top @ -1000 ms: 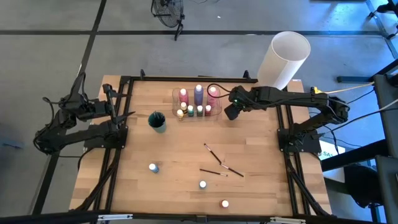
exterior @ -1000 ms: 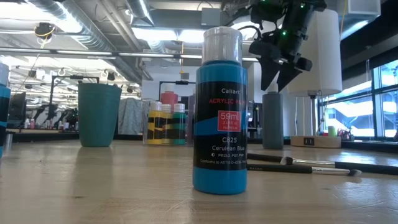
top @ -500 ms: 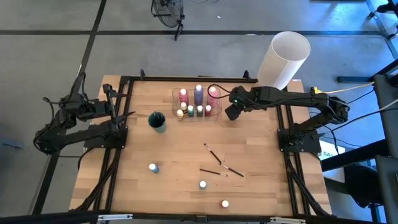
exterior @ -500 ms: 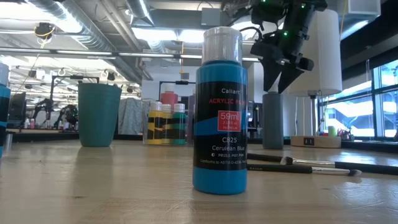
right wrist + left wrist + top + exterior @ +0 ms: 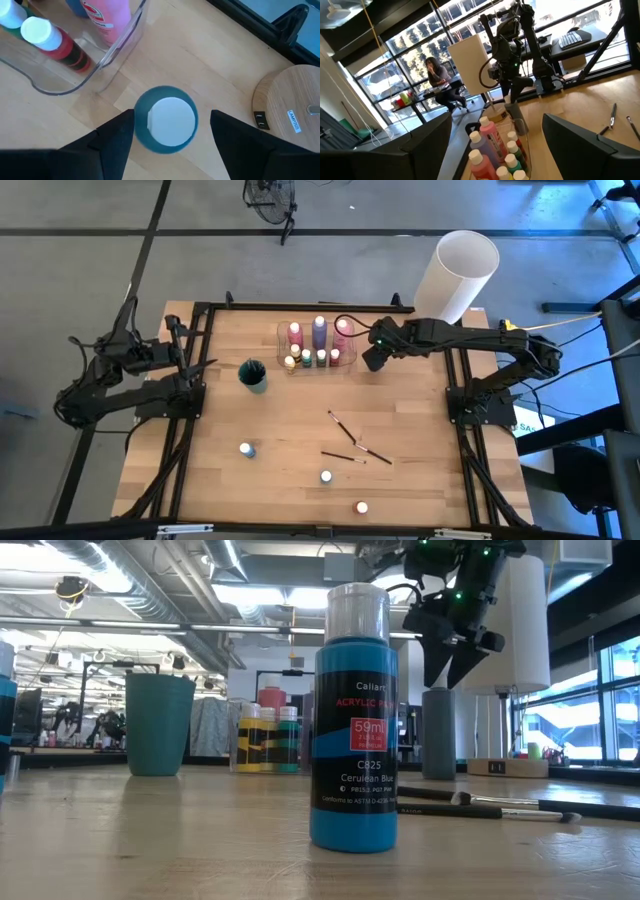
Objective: Pick & Place Paint Supplies
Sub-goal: Put the gray paint bottle into the transparent bin
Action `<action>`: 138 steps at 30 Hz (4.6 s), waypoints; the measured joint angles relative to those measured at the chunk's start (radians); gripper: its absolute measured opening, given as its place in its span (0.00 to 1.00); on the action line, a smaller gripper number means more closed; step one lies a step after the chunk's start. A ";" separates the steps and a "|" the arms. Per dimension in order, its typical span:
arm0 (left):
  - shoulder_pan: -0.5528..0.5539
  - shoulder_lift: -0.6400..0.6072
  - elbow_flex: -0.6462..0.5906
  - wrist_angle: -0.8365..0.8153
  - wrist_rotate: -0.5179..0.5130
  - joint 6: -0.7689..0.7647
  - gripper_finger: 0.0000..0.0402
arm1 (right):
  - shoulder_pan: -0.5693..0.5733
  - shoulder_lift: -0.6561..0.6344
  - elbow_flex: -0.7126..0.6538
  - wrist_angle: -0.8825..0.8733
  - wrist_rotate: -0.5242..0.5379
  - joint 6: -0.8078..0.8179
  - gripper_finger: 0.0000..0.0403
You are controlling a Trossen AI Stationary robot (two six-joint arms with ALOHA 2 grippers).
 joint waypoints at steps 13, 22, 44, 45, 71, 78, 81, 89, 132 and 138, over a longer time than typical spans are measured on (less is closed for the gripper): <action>0.000 -0.079 0.000 -0.018 -0.002 0.002 0.77 | 0.000 0.000 0.000 0.008 0.000 0.000 0.65; 0.000 -0.093 0.000 -0.015 -0.004 0.014 0.77 | 0.000 0.000 0.000 0.007 0.000 0.000 0.65; 0.000 -0.093 0.000 -0.015 -0.020 0.020 0.77 | 0.000 0.000 0.000 0.004 0.026 -0.001 0.64; 0.000 -0.093 0.000 -0.015 -0.020 0.020 0.77 | 0.000 0.000 0.000 0.004 0.026 -0.001 0.63; 0.000 -0.093 0.000 -0.014 -0.020 0.003 0.77 | -0.004 0.048 0.005 0.043 0.010 -0.004 0.49; 0.000 -0.093 0.000 -0.014 -0.020 0.007 0.77 | -0.004 0.049 0.003 0.036 0.003 -0.008 0.44; 0.000 -0.093 0.000 -0.014 -0.021 0.011 0.77 | -0.004 0.049 0.003 0.034 -0.003 -0.008 0.39; 0.000 -0.093 0.000 -0.015 -0.021 0.013 0.77 | -0.005 0.049 0.003 0.026 -0.020 -0.007 0.31; 0.000 -0.093 0.000 -0.022 -0.090 0.002 0.77 | 0.093 0.054 0.435 -0.289 0.192 0.014 0.30; 0.000 -0.093 0.000 -0.023 -0.090 0.002 0.77 | 0.117 0.052 0.532 -0.301 0.210 -0.026 0.30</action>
